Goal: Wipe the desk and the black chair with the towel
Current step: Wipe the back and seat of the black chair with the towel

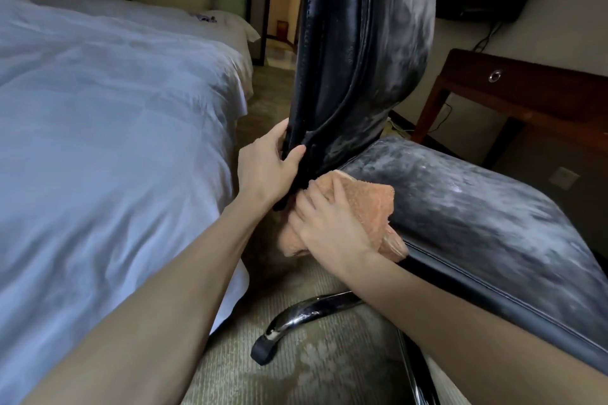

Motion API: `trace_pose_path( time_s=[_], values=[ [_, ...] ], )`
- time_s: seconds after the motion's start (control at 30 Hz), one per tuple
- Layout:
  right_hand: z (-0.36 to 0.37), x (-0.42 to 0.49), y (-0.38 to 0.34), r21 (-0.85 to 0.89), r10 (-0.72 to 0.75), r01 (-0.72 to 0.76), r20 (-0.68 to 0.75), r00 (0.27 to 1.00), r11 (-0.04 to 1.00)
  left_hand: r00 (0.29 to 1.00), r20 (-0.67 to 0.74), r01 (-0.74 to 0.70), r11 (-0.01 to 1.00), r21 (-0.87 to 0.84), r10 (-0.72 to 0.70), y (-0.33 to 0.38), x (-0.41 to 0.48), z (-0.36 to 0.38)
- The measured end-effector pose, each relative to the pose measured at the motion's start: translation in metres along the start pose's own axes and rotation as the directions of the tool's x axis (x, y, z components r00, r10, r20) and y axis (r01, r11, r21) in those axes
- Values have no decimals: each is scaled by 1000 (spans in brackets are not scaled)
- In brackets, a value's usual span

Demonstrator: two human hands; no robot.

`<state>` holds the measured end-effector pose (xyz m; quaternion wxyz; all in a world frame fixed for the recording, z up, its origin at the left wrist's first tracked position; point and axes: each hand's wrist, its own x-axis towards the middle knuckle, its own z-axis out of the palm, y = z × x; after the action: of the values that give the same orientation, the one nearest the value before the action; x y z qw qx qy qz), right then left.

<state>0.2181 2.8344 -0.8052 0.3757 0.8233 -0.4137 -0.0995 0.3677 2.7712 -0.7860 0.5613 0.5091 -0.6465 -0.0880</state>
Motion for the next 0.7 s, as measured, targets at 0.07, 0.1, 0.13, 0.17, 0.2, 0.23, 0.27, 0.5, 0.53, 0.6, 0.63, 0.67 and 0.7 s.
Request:
trace_pose_path(
  time_s=[0.07, 0.1, 0.13, 0.17, 0.2, 0.23, 0.27, 0.5, 0.53, 0.6, 0.63, 0.67, 0.7],
  values=[
    [-1, 0, 6, 48, 22, -20, -39, 999, 999, 1000, -12, -9, 997, 78, 10, 1, 2, 0],
    [-1, -4, 10, 82, 15, -7, -96, 995, 997, 1000, -5, -18, 993, 120, 18, 1, 3, -1],
    [1, -11, 16, 112, 0, 19, -161, 987, 994, 1000, 6, -29, 987, 159, 29, 1, 2, -2],
    [5, -19, 21, 142, -14, 49, -233, 972, 989, 999, 12, -37, 980, 197, 35, 1, 2, -4],
    [9, -30, 26, 171, -23, 73, -277, 961, 983, 999, 26, -48, 971, 233, 43, 1, 2, -5],
    [15, -44, 30, 187, -31, 91, -303, 952, 978, 998, 45, -59, 964, 259, 49, 1, 3, -8],
    [19, -59, 33, 177, -46, 104, -305, 951, 979, 997, 59, -68, 958, 277, 54, 1, 2, -10],
    [25, -143, 58, 115, -49, 77, -224, 973, 990, 1000, 2, -20, 981, 193, 20, 21, -10, -14],
    [24, -142, 58, 133, -36, 69, -235, 971, 989, 1000, -2, -25, 983, 184, 26, 24, -12, -15],
    [15, -131, 56, 170, -20, 71, -285, 958, 983, 1000, 7, -28, 988, 152, 28, 25, -10, -21],
    [7, -122, 54, 181, -21, 82, -320, 947, 980, 1000, 21, -11, 991, 131, 9, 25, -7, -24],
    [-3, -113, 51, 184, -29, 100, -356, 934, 978, 999, 44, 4, 992, 123, -10, 27, -5, -28],
    [-13, -101, 45, 186, -46, 127, -388, 921, 974, 998, 63, 3, 990, 142, -12, 27, -3, -31]
  ],
)
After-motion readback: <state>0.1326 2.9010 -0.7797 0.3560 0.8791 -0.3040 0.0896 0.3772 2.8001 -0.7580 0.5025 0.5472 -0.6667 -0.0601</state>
